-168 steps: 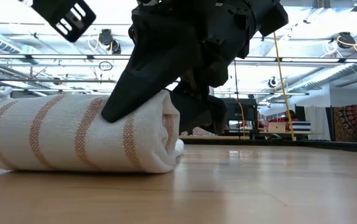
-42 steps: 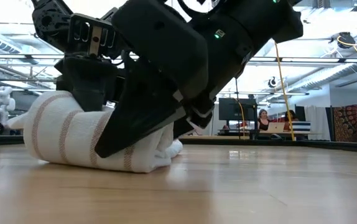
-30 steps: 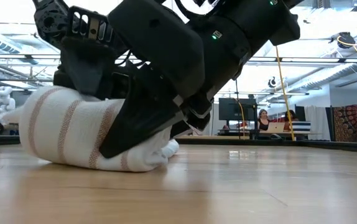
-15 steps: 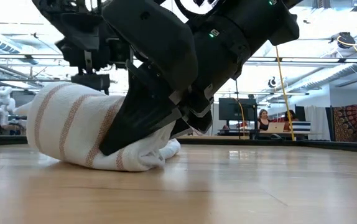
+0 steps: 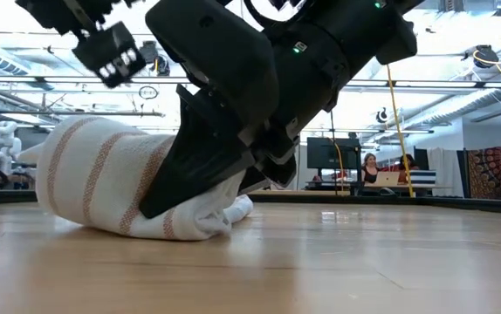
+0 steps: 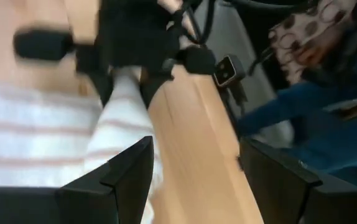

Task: Roll towel into tight, uniform cylinder
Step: Roll the white brown kitchen towel

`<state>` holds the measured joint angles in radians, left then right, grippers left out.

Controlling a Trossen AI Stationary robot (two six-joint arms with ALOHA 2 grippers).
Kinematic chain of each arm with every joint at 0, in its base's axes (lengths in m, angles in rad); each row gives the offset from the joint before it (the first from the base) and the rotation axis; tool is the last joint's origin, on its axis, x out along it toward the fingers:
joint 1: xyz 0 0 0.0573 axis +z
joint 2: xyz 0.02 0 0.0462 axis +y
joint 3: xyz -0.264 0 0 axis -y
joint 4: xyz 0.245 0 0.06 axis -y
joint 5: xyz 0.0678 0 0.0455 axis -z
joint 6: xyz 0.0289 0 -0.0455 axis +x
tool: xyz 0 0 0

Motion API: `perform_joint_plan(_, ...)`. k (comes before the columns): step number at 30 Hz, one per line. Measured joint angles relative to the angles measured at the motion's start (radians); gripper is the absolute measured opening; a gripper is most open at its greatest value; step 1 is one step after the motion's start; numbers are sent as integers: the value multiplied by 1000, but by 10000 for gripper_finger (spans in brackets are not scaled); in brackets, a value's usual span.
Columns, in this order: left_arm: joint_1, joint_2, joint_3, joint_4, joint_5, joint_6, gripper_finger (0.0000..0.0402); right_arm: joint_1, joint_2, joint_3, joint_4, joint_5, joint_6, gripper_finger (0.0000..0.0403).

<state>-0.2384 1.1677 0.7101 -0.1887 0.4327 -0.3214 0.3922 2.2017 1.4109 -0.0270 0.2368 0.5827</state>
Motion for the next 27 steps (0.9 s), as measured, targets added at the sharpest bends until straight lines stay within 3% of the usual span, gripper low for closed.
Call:
perform_joint_plan(7,-170,59,-1,40,-339,87,242,-23,0,0,2,-79,-12,130)
perform_joint_plan(12,-179,143,-1,54,-350,-37,248,-45,0,0,8,-160,-22,130)
perform_joint_plan(16,-206,204,-1,90,-344,-63,279,-67,0,0,10,-239,-21,130)
perform_joint_plan(22,-251,227,-1,160,-455,-66,334,-101,0,0,11,-395,11,130)
perform_joint_plan(27,-294,228,-1,149,-518,-65,362,-127,2,0,13,-454,34,130)
